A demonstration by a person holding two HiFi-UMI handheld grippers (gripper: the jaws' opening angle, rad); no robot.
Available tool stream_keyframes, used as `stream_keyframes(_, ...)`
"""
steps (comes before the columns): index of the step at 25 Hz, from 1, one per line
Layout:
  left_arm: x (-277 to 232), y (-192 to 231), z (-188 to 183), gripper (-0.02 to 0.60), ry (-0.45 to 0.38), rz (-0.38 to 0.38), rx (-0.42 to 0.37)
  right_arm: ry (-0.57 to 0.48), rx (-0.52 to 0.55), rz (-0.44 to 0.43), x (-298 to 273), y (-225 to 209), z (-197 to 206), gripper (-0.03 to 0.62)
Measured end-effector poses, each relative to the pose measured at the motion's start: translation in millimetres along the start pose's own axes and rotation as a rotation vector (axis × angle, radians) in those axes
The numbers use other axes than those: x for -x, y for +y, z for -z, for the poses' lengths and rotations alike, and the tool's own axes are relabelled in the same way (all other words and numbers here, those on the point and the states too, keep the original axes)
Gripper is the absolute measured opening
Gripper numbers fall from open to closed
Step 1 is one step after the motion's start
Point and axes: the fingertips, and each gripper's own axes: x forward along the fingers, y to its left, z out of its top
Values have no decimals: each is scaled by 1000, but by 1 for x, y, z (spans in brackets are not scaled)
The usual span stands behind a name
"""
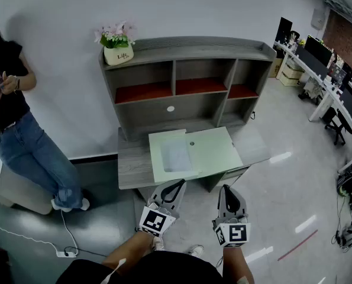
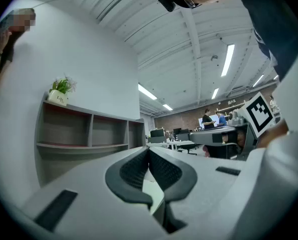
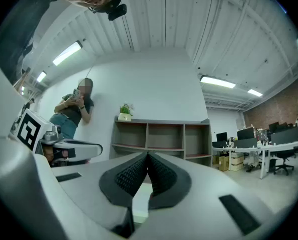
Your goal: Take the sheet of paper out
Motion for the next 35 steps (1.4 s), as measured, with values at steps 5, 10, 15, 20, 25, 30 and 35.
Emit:
stream_keyframes(5, 2, 2, 2, 6, 26, -26, 16, 3, 1, -7, 0, 2, 3, 21)
stream_keyframes(10, -2, 13, 13, 6, 52, -69, 19, -12, -9, 2, -3, -3, 3, 21)
stream_keyframes(15, 2, 18, 11, 6, 51, -81, 15, -12, -28, 5, -6, -5, 5, 21)
stream_keyframes(20, 1, 21, 16, 6, 69, -100, 16, 35, -45, 61, -5, -17, 16, 21)
stream_keyframes(25, 0, 19, 13, 6, 65, -109, 10, 28, -56, 77, -4, -25, 15, 21)
stream_keyframes(30, -2, 12, 14, 6, 63, -106, 15, 14, -55, 59, -2, -25, 13, 21)
stream_keyframes(35, -3, 6, 13, 7, 65, -101, 9, 7, -23, 35, 0, -23, 9, 21)
